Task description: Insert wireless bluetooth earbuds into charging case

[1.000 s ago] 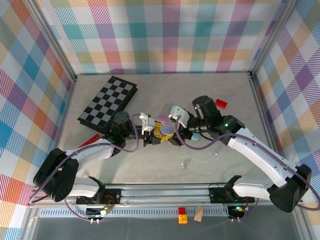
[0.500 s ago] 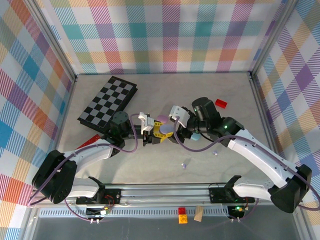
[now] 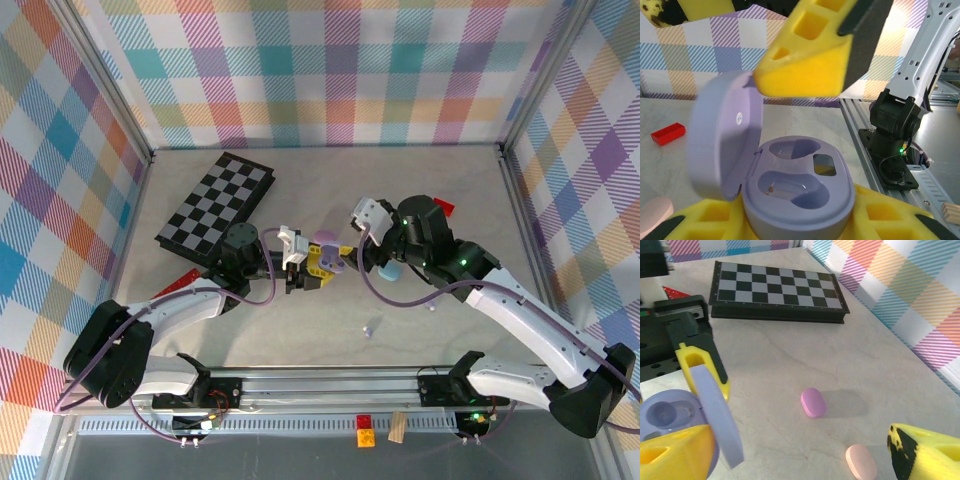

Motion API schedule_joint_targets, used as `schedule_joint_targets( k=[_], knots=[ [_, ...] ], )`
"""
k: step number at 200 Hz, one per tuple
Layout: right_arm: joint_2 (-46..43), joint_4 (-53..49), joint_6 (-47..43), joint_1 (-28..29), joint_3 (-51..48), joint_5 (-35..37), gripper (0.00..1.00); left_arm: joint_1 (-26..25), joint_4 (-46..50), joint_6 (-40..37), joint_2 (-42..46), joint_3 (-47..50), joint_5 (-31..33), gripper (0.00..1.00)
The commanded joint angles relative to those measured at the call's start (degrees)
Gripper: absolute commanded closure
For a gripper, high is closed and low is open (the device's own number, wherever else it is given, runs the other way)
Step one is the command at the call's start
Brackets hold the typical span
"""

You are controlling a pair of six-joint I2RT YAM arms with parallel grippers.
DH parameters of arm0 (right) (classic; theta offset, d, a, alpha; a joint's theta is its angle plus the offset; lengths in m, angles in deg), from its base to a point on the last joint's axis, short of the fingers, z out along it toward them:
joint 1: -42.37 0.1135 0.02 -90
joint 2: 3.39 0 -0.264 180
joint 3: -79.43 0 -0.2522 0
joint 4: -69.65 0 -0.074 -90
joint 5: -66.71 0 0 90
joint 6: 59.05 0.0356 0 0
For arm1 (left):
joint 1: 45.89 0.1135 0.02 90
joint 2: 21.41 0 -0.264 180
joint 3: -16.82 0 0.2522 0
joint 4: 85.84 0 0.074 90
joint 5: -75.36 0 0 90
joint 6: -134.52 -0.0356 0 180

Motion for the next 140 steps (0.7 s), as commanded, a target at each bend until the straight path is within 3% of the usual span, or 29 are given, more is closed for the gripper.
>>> schedule_joint_targets(
  k=[1, 32, 74, 102, 140],
  knots=[
    [-1.2, 1.3, 1.7, -0.2, -0.1, 2.2, 0.12, -0.4, -1.2, -1.2, 1.5, -1.2, -1.7, 0.63],
    [-3.1, 0.8, 2.3, -0.3, -1.1, -0.6, 0.1, -0.3, -1.3, -1.0, 1.2, -1.2, -1.2, 0.63],
    [-11.9, 4.3, 7.4, -2.1, -6.8, -11.0, 0.08, 0.0, -2.5, -0.7, 0.5, -0.9, 0.1, 0.64],
    [-19.0, 6.5, 17.7, -7.4, -12.1, -13.7, 0.07, 0.8, -6.8, 1.8, -0.8, -0.4, 0.3, 0.64],
    [-23.7, 4.5, 36.2, -17.7, -18.7, -10.5, 0.11, 1.6, -14.6, 6.1, -3.1, 0.4, 0.5, 0.64]
  ],
)
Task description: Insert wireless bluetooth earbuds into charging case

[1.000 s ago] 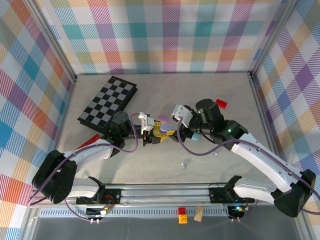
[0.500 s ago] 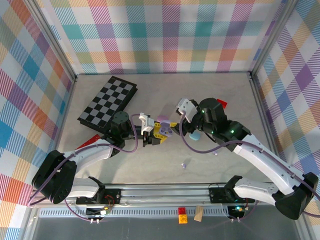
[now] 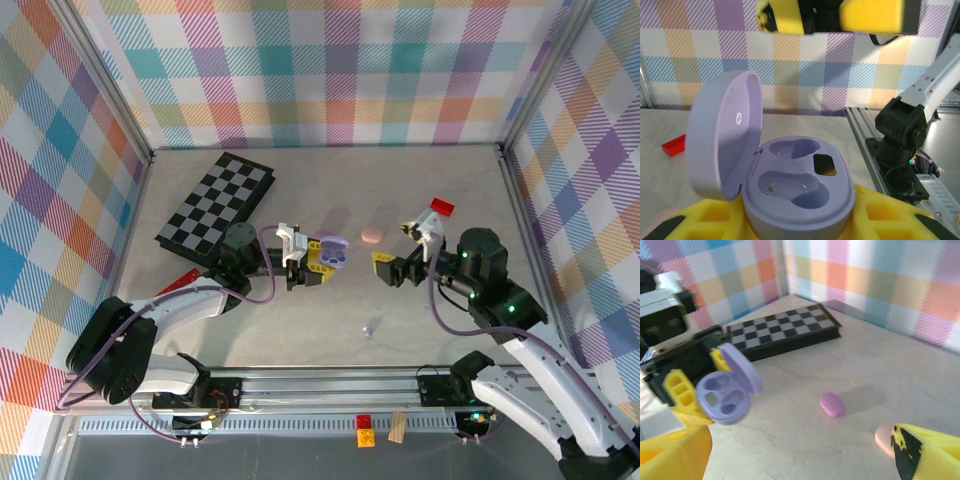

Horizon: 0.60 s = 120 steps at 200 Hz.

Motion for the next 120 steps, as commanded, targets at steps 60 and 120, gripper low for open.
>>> schedule_joint_targets(
  k=[60, 120],
  knots=[
    [7.7, -12.9, 35.8, -8.8, -9.7, 8.5, 0.21, 1.5, -9.2, 4.0, -0.9, 0.8, 0.8, 0.64],
    [20.6, -11.9, 35.7, -9.4, -12.0, -7.7, 0.25, 1.8, -8.6, 3.6, -0.2, 0.8, 1.1, 0.64]
  ],
)
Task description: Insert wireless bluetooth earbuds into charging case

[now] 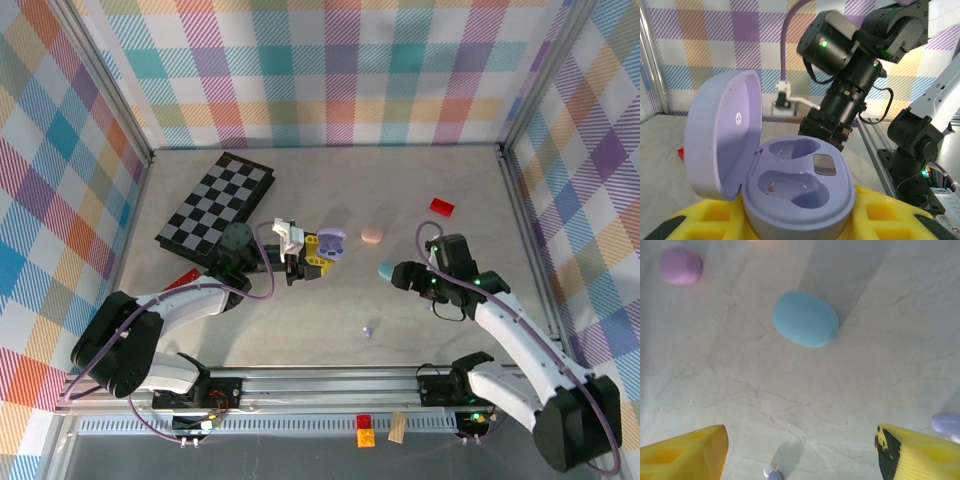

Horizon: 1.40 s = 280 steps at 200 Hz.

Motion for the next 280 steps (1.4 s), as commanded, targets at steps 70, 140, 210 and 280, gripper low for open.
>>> schedule_joint_targets(
  k=[70, 140, 210, 280],
  knots=[
    [7.8, -1.1, 2.0, -2.1, 1.2, 7.0, 0.21, 0.6, -2.1, 0.0, 1.3, 0.1, -0.6, 0.64],
    [11.8, 5.6, 4.7, -15.5, -3.3, -3.6, 0.19, 0.9, 1.7, -2.4, 2.8, 0.2, -0.4, 0.64],
    [12.2, 4.6, 3.7, -15.5, -4.7, -3.5, 0.19, 1.0, 1.7, -2.3, 3.0, -0.1, -0.9, 0.64],
    [10.9, 2.4, 3.8, -15.5, -6.3, -2.7, 0.19, 1.0, 1.6, -2.1, 2.9, 0.0, -1.1, 0.64]
  ],
)
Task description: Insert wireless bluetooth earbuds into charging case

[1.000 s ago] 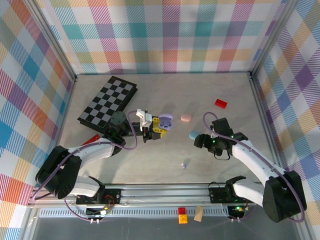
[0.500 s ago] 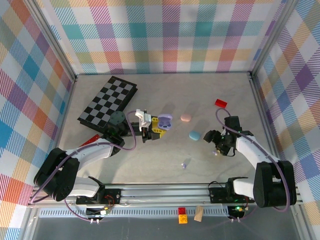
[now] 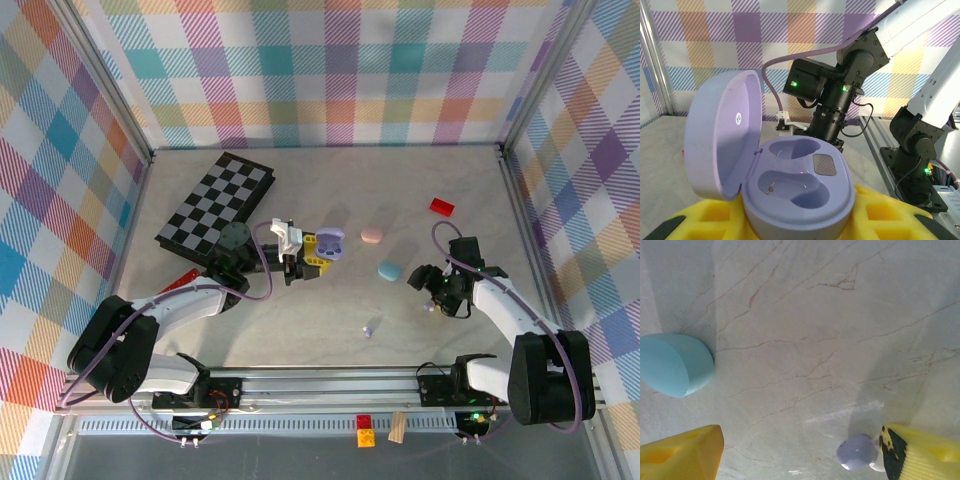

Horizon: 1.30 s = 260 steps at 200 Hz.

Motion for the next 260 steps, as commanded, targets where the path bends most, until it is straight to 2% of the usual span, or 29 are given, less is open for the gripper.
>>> schedule_joint_targets(
  k=[1, 40, 124, 192, 231, 260],
  knots=[
    [0.0, -1.4, -0.1, -0.2, -1.5, -0.5, 0.19, 0.6, -0.7, -0.5, 1.3, 0.0, -1.1, 0.64],
    [2.1, -0.9, -1.0, -0.2, -1.8, -4.3, 0.19, 0.6, -1.3, -0.1, 0.9, 0.1, -1.3, 0.64],
    [-1.1, -4.5, -0.8, 0.0, -2.7, -12.9, 0.22, 0.7, -4.7, 1.1, -0.6, 0.3, -1.3, 0.64],
    [-7.8, -5.8, 0.7, -0.7, -3.1, -3.1, 0.25, 0.9, -6.8, 2.7, -0.9, 0.3, -1.5, 0.64],
    [-4.2, 0.2, -0.5, -3.0, -2.6, -4.1, 0.32, 1.0, -6.5, 2.6, -0.8, 0.2, -1.7, 0.64],
    [0.0, 2.8, -1.7, -4.4, -2.2, -7.7, 0.35, 1.0, -5.8, 2.4, -0.2, 0.3, -1.6, 0.64]
  ],
)
